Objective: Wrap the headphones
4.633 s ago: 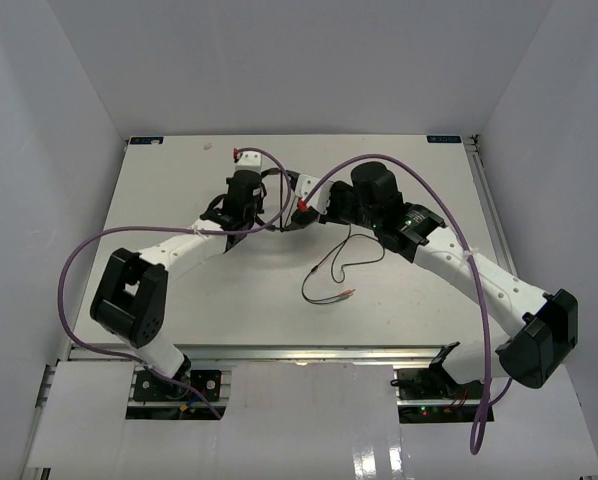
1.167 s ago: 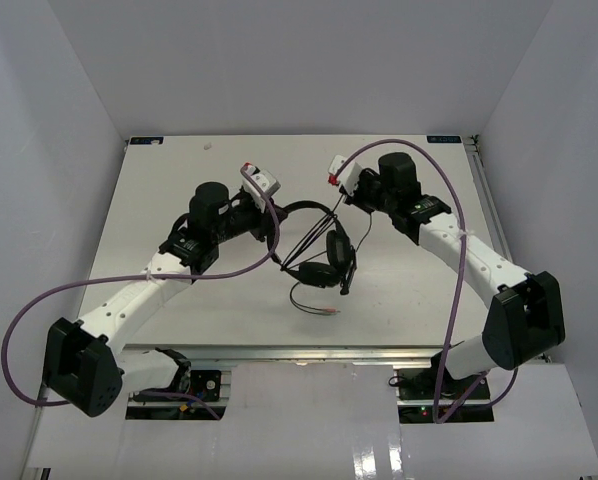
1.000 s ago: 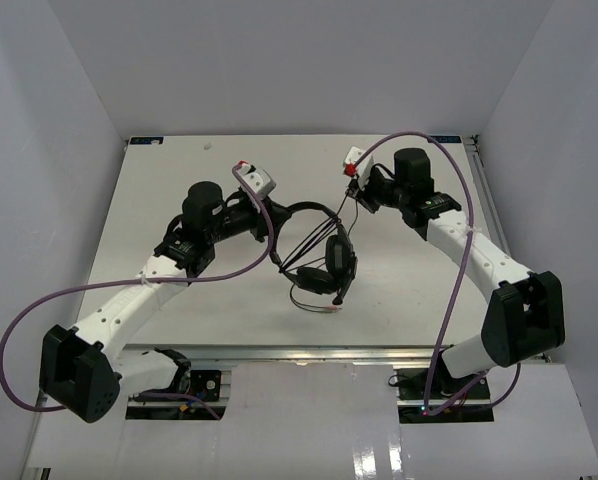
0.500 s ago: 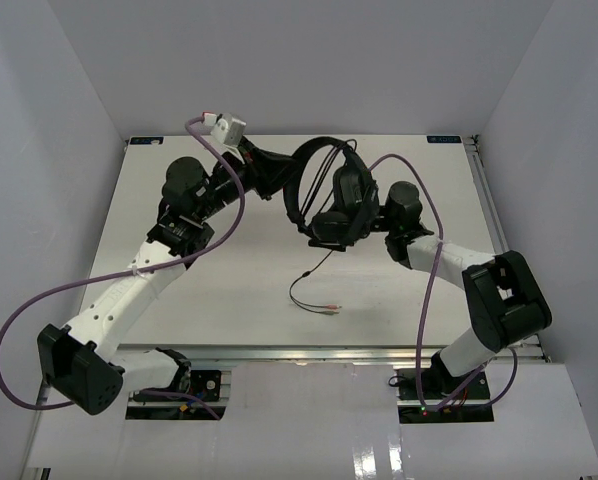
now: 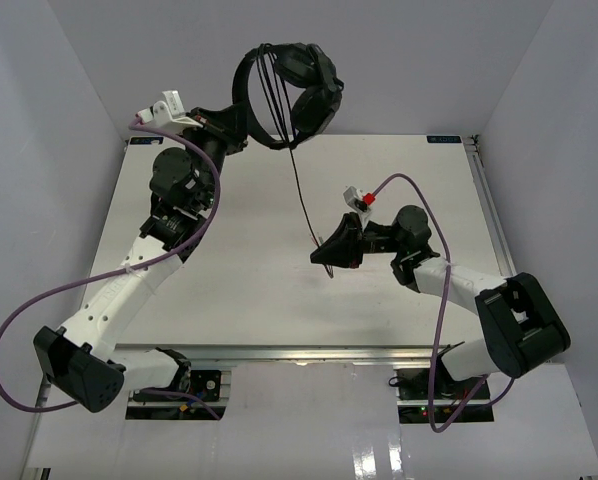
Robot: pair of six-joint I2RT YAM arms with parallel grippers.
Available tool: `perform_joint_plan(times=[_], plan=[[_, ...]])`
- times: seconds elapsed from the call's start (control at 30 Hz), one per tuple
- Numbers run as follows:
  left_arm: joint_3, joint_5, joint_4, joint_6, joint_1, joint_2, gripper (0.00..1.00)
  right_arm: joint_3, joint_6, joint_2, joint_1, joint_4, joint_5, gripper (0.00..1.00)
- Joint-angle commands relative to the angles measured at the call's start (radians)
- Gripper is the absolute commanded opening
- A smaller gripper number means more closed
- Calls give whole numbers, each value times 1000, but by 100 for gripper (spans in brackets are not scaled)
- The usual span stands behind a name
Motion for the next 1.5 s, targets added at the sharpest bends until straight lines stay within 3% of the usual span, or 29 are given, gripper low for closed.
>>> perform_joint_plan(times=[0.0,0.43,0.8,0.9,0.97,1.17,1.27,1.43,1.47], plan=[[71,-207,16,-46,-1,7,0,10,-58,-41,21,-5,3,12],[51,-420,71,152,7,61,0,0,-197,-102,29,-167,3,8],[1,-447,68,300,31,137,0,20,-266,-128,33,-266,1,8],[-9,-424,19,380,31,203,0,95,-400,-141,38,-439,37,8],[-33,-404,-25,438,31,246,0,182,-558,-151,42,-702,94,8],[-233,-145,-128,601,21,271,0,494,-956,-185,43,-1152,437,8],[-350,18,-134,689,1,217,0,580,-1091,-176,43,-1226,619,8],[-427,248,-188,746,-9,130,0,606,-1188,-147,42,-1186,798,8],[-438,369,-194,760,-9,100,0,598,-1220,-133,42,-1164,827,8]])
